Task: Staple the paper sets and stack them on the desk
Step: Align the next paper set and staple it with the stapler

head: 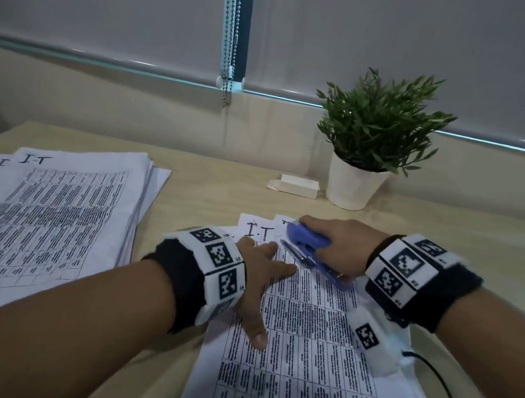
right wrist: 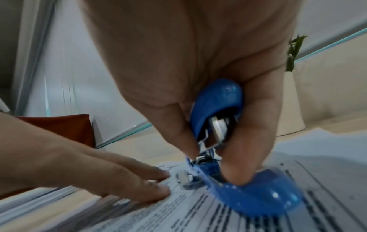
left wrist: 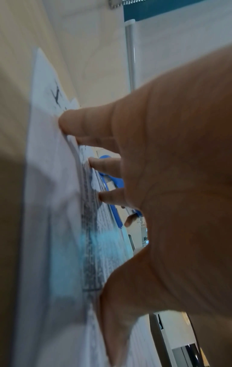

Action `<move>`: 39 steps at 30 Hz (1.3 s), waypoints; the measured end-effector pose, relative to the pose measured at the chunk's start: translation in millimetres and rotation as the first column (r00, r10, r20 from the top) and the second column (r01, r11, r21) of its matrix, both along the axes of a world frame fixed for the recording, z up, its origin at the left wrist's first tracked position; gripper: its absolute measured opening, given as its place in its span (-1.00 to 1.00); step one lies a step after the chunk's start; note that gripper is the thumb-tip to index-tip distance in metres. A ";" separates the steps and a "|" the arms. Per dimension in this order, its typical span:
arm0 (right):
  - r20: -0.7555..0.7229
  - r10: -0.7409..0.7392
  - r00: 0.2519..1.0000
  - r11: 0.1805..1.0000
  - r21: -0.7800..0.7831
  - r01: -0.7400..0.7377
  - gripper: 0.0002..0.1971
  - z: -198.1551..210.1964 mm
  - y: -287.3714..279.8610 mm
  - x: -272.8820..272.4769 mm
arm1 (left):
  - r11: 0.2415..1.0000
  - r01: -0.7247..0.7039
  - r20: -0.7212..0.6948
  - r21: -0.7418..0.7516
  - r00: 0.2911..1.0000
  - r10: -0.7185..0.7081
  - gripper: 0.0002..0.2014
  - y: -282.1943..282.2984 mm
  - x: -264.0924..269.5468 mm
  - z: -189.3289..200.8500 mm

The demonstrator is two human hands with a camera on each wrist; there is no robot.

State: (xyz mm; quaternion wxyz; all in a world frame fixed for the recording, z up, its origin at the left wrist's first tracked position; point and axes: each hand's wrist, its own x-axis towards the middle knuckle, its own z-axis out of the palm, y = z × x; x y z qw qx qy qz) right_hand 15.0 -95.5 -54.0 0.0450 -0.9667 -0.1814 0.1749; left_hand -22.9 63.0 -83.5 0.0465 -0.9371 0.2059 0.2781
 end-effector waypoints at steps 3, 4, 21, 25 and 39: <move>0.014 0.025 1.000 0.999 -0.025 -0.024 -0.39 -6.0 2.9 8.0 | 1.000 -0.005 -0.005 0.010 1.000 0.005 0.16 0.7 1.6 0.5; 0.019 0.026 0.999 0.999 -0.041 -0.025 -0.38 -7.1 3.8 9.7 | 1.000 -0.001 -0.002 0.017 1.000 0.001 0.16 0.7 1.7 0.2; 0.068 -0.008 0.998 0.983 0.181 -0.004 -0.52 -8.5 43.6 39.1 | 0.998 -0.054 0.009 0.036 0.999 0.053 0.14 -1.7 -3.0 -1.0; 0.033 -0.095 0.995 0.973 0.212 0.086 -0.42 17.0 5.9 23.2 | 0.997 -0.057 0.032 0.059 0.998 0.055 0.17 4.7 -8.7 -6.3; -0.054 -0.232 0.971 0.972 0.023 0.234 -0.96 4.6 -79.5 -57.8 | 0.997 0.012 0.147 -0.080 0.989 0.000 0.11 -61.9 -8.5 -10.0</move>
